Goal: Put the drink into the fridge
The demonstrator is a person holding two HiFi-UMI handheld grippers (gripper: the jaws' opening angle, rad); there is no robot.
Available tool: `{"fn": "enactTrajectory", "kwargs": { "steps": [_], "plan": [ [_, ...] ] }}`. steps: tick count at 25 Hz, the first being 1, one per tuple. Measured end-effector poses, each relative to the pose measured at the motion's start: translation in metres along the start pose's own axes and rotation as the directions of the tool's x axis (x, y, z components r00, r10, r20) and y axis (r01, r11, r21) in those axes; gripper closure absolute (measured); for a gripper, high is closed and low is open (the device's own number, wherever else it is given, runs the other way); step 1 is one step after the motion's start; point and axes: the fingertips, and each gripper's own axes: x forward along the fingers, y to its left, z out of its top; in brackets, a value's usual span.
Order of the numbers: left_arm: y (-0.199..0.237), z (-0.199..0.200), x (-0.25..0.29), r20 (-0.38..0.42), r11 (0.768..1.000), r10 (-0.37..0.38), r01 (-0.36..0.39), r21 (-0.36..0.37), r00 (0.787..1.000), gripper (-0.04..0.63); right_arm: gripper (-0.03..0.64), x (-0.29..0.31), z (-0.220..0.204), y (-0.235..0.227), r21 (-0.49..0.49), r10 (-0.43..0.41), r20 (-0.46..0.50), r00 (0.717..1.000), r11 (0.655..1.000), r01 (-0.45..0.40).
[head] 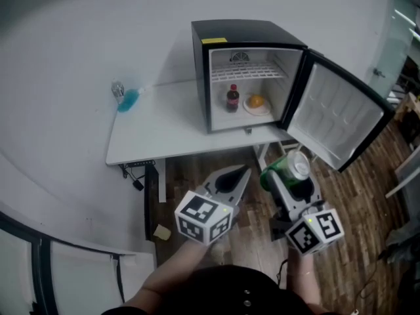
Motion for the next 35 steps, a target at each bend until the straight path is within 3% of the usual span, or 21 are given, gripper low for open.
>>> {"fn": "enactTrajectory", "kwargs": {
  "steps": [6, 16, 35],
  "plan": [
    [0.048, 0.014, 0.027, 0.005, 1.0, -0.018, 0.018, 0.013, 1.0, 0.589, 0.288, 0.052, -0.003, -0.013, -0.013, -0.018, 0.01, 1.0, 1.0, 0.018],
    [0.079, 0.009, 0.058, -0.022, 0.998, -0.055, 0.055, 0.005, 0.998, 0.589, 0.287, 0.093, -0.015, -0.035, -0.008, -0.052, 0.005, 0.999, 0.999, 0.052],
    [0.147, 0.03, 0.148, 0.01, 1.0, 0.017, -0.017, 0.015, 1.0, 0.589, 0.288, 0.179, -0.006, -0.109, -0.025, 0.006, 0.001, 1.0, 1.0, -0.006]
  ]
}}
